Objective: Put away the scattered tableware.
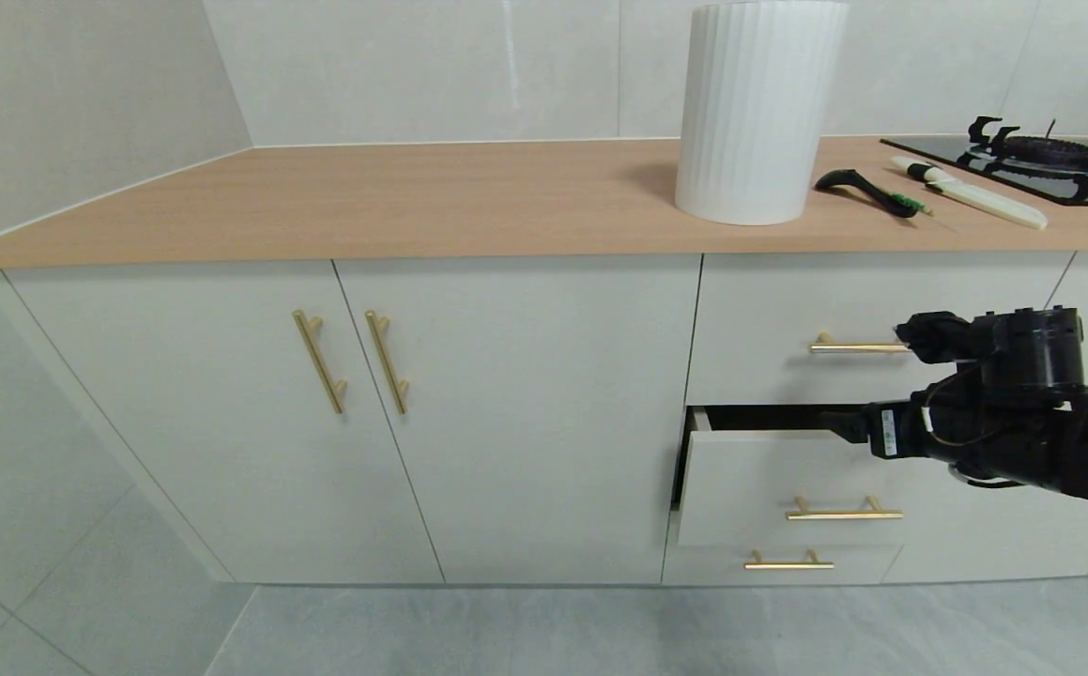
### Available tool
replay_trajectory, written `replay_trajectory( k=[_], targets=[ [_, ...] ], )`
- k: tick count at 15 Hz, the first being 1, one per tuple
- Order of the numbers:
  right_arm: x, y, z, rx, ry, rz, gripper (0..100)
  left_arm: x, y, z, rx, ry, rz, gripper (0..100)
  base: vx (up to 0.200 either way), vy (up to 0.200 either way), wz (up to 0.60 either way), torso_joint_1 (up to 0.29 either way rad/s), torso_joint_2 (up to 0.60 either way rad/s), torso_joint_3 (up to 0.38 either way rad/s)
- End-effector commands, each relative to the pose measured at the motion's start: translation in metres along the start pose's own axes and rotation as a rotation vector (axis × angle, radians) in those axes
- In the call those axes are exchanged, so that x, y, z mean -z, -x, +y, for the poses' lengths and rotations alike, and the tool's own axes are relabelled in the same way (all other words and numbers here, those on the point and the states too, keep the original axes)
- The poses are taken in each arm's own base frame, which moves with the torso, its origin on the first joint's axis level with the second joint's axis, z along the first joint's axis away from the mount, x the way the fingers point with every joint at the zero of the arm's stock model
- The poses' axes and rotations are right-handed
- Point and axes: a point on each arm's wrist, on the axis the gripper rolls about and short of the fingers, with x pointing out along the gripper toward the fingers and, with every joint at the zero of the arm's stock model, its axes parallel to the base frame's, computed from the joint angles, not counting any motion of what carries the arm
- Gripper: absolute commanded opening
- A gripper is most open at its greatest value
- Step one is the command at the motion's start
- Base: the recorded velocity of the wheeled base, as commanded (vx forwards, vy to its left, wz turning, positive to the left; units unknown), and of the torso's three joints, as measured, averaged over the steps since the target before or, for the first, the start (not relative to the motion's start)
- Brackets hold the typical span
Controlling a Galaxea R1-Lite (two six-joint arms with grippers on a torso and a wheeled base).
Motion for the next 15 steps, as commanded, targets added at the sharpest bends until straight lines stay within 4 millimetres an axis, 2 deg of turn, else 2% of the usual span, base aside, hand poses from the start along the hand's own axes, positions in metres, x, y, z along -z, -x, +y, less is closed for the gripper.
replay_trajectory(
  k=[1,6,15],
  targets=[
    [0.011,-0.026,0.006,-0.006,-0.004,0.044,100,0.0,0.0,0.0,-0.002,0.0,0.001,100,0.0,0.0,0.0,0.0,0.0,0.0],
    [0.026,-0.059,0.008,0.083,-0.004,-0.004,100,0.0,0.0,0.0,-0.001,0.0,0.001,100,0.0,0.0,0.0,0.0,0.0,0.0],
    [0.038,-0.083,0.009,0.127,-0.008,-0.044,100,0.0,0.0,0.0,-0.001,0.0,0.001,100,0.0,0.0,0.0,0.0,0.0,0.0]
  ],
)
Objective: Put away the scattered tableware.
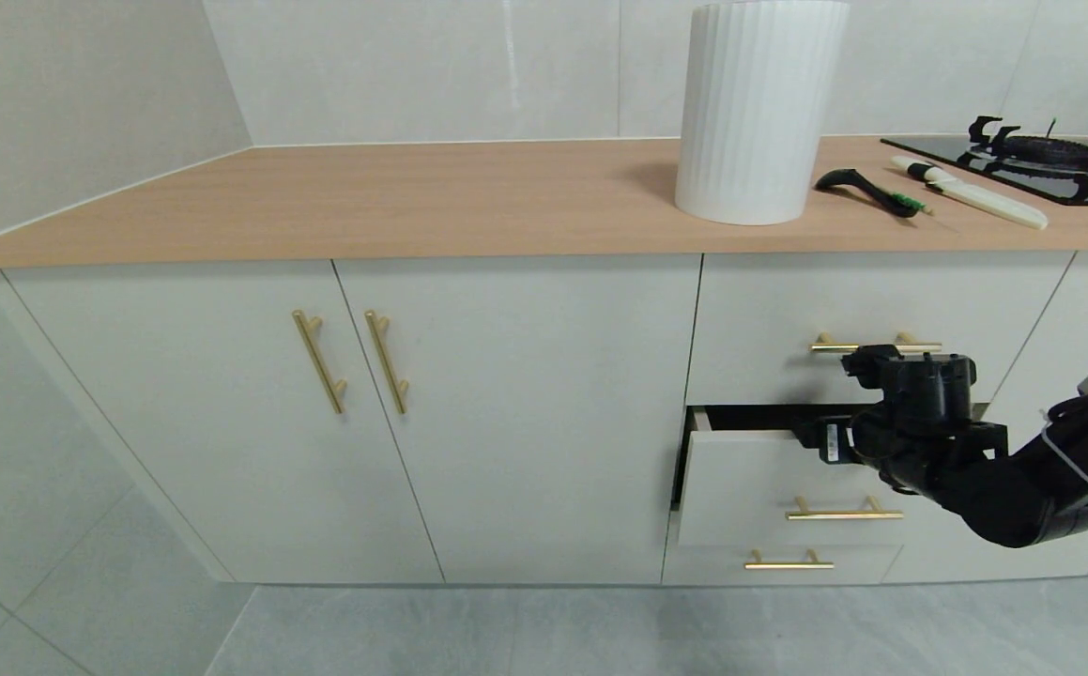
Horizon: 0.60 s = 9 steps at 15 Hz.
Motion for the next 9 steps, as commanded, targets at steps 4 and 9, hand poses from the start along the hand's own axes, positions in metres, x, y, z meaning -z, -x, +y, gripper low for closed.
replay_trajectory(
  k=[4,9],
  targets=[
    [0.003,0.008,-0.001,0.0,0.005,0.017,100,0.0,0.0,0.0,-0.002,0.0,0.001,100,0.0,0.0,0.0,0.0,0.0,0.0],
    [0.009,0.03,-0.005,-0.004,0.013,0.042,100,0.0,0.0,0.0,-0.001,0.0,0.001,100,0.0,0.0,0.0,0.0,0.0,0.0]
  ],
)
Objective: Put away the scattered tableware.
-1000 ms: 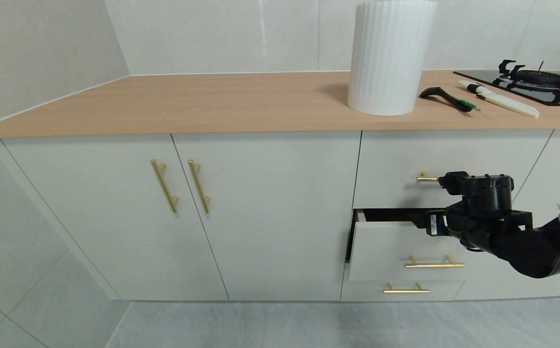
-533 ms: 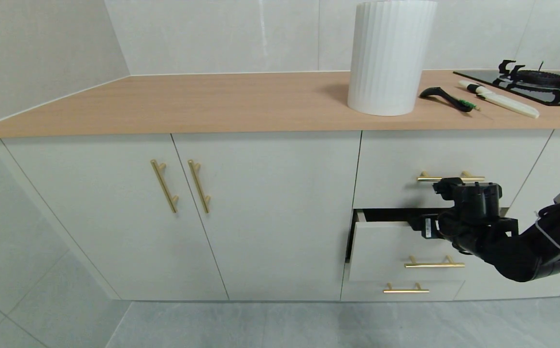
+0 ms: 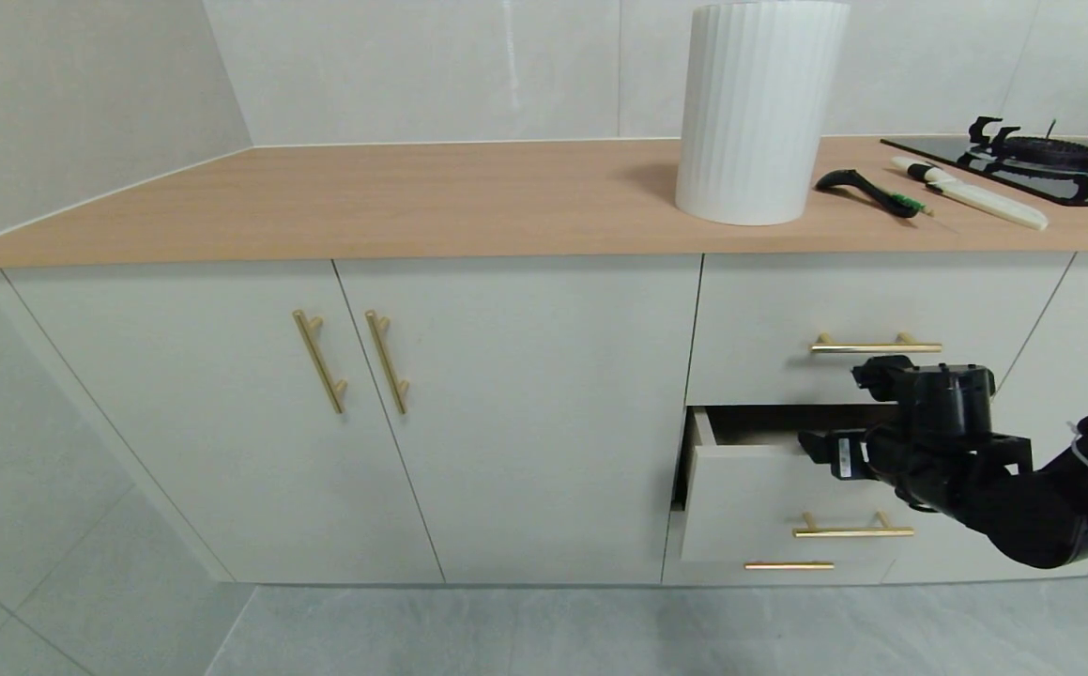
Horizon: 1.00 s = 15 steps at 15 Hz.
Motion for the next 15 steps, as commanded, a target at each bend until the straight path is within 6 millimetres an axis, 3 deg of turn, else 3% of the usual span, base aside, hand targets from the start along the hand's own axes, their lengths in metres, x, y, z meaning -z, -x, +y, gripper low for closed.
replay_trajectory(
  k=[1,10,15],
  targets=[
    [0.0,0.015,-0.003,-0.001,0.002,0.0,100,0.0,0.0,0.0,0.0,0.0,0.001,100,0.0,0.0,0.0,0.0,0.0,0.0],
    [0.022,0.068,-0.014,-0.005,0.015,0.051,100,0.0,0.0,0.0,0.0,0.0,0.001,100,0.0,0.0,0.0,0.0,0.0,0.0],
    [0.045,0.089,-0.018,-0.012,0.034,0.122,100,0.0,0.0,0.0,0.0,0.0,0.001,100,0.0,0.0,0.0,0.0,0.0,0.0]
  ],
)
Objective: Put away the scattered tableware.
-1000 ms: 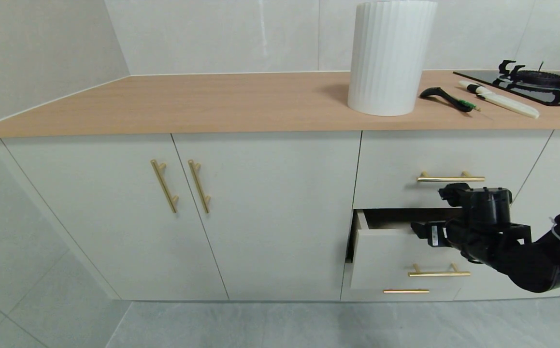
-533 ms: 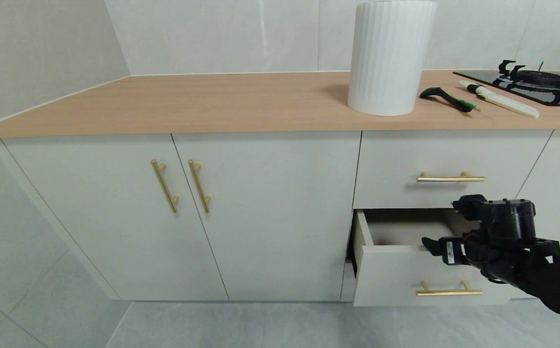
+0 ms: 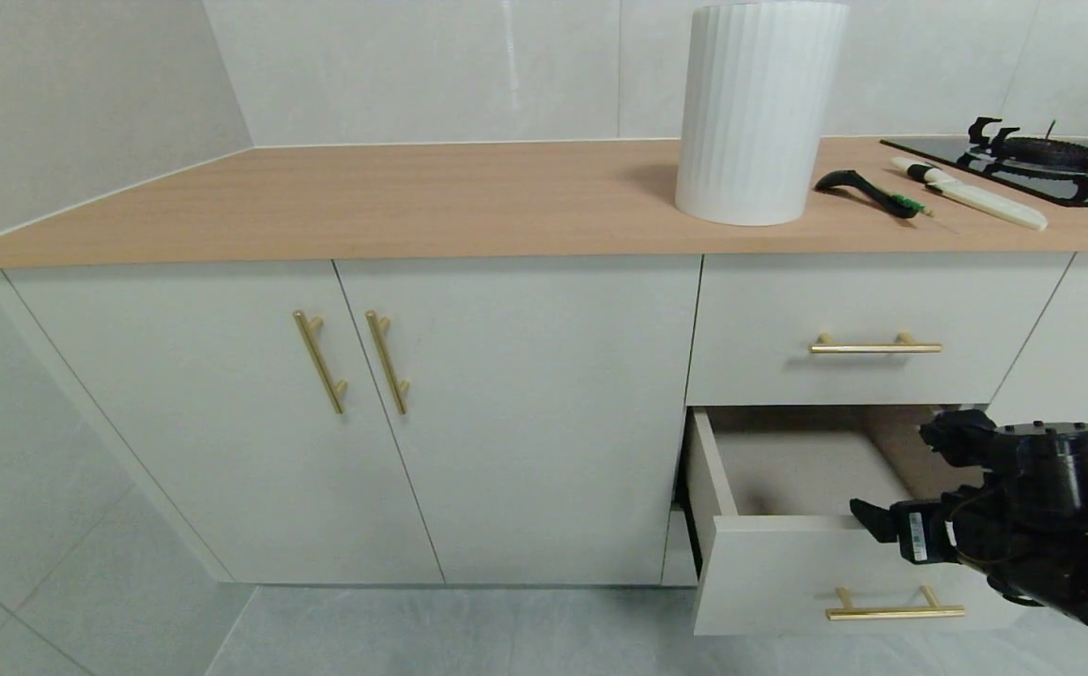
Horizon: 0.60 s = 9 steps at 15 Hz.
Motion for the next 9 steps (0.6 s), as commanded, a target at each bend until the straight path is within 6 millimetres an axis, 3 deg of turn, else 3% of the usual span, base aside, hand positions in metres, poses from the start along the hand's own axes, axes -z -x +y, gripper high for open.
replay_trajectory(
  k=[1,9],
  targets=[
    [0.009,0.01,0.0,-0.009,0.011,0.02,100,0.0,0.0,0.0,-0.002,0.0,0.001,100,0.0,0.0,0.0,0.0,0.0,0.0],
    [0.04,0.044,-0.001,-0.038,0.047,0.081,100,0.0,0.0,0.0,0.0,0.0,0.001,100,0.0,0.0,0.0,0.0,0.0,0.0]
  ],
)
